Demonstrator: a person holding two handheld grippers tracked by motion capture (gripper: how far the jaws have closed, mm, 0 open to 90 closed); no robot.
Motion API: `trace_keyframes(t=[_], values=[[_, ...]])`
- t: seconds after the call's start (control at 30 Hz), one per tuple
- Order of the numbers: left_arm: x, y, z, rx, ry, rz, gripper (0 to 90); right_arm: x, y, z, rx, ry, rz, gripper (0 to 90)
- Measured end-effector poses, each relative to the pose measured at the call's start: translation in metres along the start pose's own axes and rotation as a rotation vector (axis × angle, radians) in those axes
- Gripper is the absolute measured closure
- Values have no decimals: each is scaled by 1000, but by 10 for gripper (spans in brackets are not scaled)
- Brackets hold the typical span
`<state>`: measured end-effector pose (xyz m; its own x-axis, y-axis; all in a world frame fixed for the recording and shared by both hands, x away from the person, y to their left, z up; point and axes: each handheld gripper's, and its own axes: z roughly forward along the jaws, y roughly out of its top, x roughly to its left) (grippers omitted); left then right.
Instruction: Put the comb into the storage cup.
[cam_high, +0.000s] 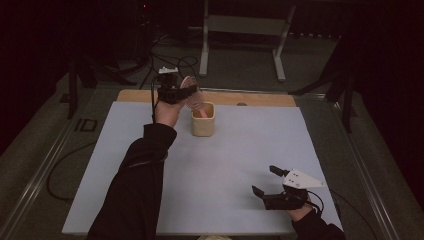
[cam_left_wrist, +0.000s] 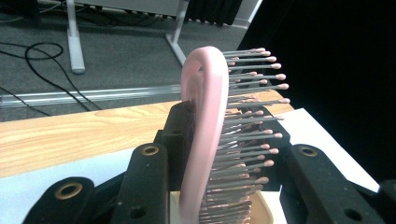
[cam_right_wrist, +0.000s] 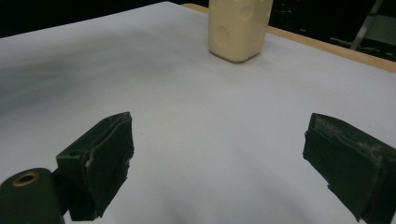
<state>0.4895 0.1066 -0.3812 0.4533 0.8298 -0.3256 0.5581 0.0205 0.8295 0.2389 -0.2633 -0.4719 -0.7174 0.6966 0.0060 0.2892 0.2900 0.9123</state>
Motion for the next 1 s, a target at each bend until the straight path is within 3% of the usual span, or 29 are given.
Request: trace_keyframes(t=[0.6,1.0], values=[[8,-10,7,19,-17,-35,649,0,0,1,5,1,-1,84],[12,-10,5,43,26,-37,632,0,0,1,7,3,0,84]])
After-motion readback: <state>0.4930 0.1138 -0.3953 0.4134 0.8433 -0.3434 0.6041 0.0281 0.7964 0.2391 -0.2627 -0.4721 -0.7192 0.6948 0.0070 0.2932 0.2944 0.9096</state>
